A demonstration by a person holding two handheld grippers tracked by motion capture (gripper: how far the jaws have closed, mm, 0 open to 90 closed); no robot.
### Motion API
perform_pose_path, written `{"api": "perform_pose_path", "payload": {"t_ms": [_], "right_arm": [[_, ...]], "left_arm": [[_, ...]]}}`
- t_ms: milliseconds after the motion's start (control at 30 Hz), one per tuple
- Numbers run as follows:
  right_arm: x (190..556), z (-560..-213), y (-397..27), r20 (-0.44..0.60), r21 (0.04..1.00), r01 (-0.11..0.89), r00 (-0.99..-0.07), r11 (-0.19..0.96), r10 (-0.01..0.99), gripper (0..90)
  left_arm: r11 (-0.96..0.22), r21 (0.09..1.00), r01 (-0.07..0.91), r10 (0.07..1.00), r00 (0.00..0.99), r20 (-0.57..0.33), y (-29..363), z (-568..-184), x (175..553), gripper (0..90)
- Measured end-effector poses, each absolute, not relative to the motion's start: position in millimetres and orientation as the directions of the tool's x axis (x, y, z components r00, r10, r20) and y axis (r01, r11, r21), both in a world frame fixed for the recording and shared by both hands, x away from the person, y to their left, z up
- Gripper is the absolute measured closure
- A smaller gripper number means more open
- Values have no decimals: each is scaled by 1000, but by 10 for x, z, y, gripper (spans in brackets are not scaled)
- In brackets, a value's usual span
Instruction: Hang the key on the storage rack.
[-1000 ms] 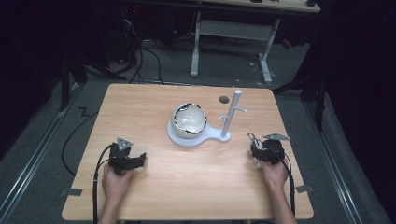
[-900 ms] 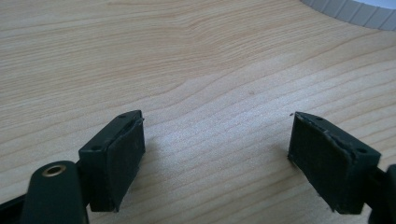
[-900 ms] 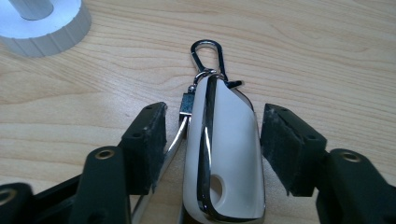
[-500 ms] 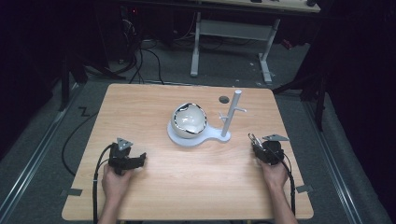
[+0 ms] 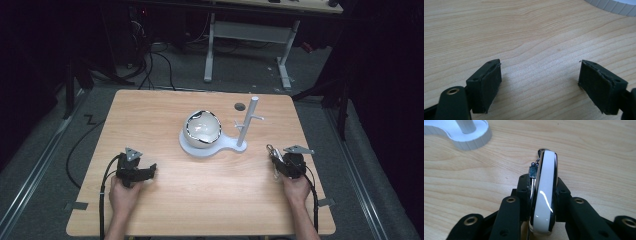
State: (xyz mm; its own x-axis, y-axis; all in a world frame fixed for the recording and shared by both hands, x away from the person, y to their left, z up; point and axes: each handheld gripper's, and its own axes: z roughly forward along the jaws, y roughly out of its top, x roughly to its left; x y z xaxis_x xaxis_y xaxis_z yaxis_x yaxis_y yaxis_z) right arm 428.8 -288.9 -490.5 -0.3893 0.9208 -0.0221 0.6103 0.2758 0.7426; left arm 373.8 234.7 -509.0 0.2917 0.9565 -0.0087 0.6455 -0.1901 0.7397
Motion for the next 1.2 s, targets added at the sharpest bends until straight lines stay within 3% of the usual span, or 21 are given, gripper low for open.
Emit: {"api": "perform_pose_path", "payload": {"t_ms": [633,833,1200], "right_arm": [[3954,-4374,-2908,-45,838,461,-473,291,880,732],[3870,-4213,-2837,-94,848,410,-507,335,857,732],[3838,-4086,-2809,-87,862,382,-536,333,840,731]], "left_arm": [[-189,740,645,956,292,-10,2346,-5090,3738,189],[-189,740,645,956,292,-10,2346,-5090,3738,189],[-189,740,645,957,291,-9,2345,-5090,3738,189]]}}
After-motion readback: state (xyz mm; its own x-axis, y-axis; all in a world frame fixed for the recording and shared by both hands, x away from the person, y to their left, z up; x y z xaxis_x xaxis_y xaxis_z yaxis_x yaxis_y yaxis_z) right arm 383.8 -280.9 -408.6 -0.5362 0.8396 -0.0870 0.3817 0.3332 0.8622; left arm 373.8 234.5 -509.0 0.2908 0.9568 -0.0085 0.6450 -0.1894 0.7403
